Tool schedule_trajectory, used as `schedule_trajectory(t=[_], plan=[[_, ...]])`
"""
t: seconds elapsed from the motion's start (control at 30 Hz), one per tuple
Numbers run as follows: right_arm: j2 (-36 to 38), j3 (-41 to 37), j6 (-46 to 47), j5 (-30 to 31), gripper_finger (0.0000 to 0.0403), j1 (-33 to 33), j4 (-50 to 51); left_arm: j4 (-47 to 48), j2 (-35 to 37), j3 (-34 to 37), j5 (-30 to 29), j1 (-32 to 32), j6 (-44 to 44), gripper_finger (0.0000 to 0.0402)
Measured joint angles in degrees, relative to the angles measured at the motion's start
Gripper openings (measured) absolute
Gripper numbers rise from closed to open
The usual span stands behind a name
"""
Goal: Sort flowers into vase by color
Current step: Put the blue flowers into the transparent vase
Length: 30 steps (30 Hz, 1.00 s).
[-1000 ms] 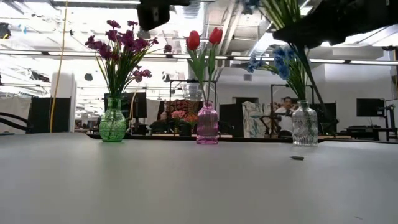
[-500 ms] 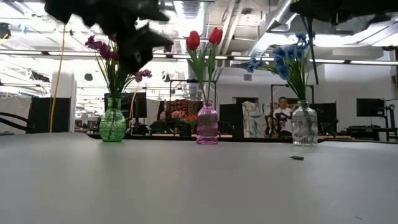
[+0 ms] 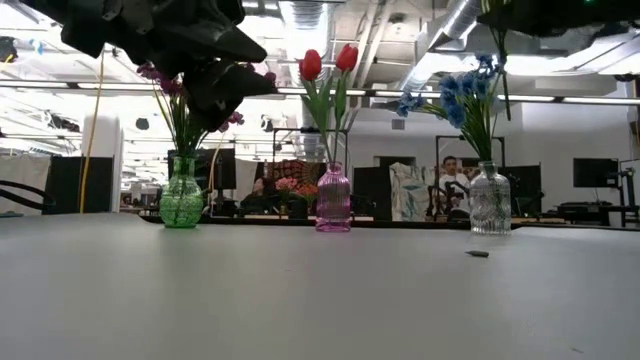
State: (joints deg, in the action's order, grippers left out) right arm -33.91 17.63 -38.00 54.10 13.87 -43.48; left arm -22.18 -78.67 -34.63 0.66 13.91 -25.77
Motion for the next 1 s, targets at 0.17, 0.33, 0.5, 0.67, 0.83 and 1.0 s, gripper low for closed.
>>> schedule_trajectory(t=[0.17, 0.33, 0.5, 0.67, 0.83, 1.0], plan=[[1.23, -4.55, 0.47, -3.97, 0.0040, -6.65, -4.94, -1.92, -0.02, -0.02, -0.04, 0.00, 0.08, 0.0137], [1.88, -11.51, -0.74, -9.09, 0.0040, -11.93, -19.09, -2.86, -0.02, -0.04, -0.05, 0.00, 0.08, 0.0137], [1.74, -17.19, -2.32, -12.23, 0.0040, -15.96, -30.24, -3.70, -0.04, -0.04, -0.21, -0.02, 0.08, 0.0137], [1.68, -17.14, -0.72, -17.18, 0.0040, -20.19, -30.50, -4.89, -0.04, -0.04, -1.36, -0.34, 0.10, 0.0137], [1.68, -17.16, 6.40, -18.19, 0.0040, -24.83, -30.04, -4.91, -0.04, -0.04, -1.39, -1.12, -0.16, 0.0137], [-0.10, -17.16, 11.88, -18.17, 0.0040, -28.65, -27.26, -5.85, -0.04, -0.04, -1.39, -2.18, -0.18, 0.0137]])
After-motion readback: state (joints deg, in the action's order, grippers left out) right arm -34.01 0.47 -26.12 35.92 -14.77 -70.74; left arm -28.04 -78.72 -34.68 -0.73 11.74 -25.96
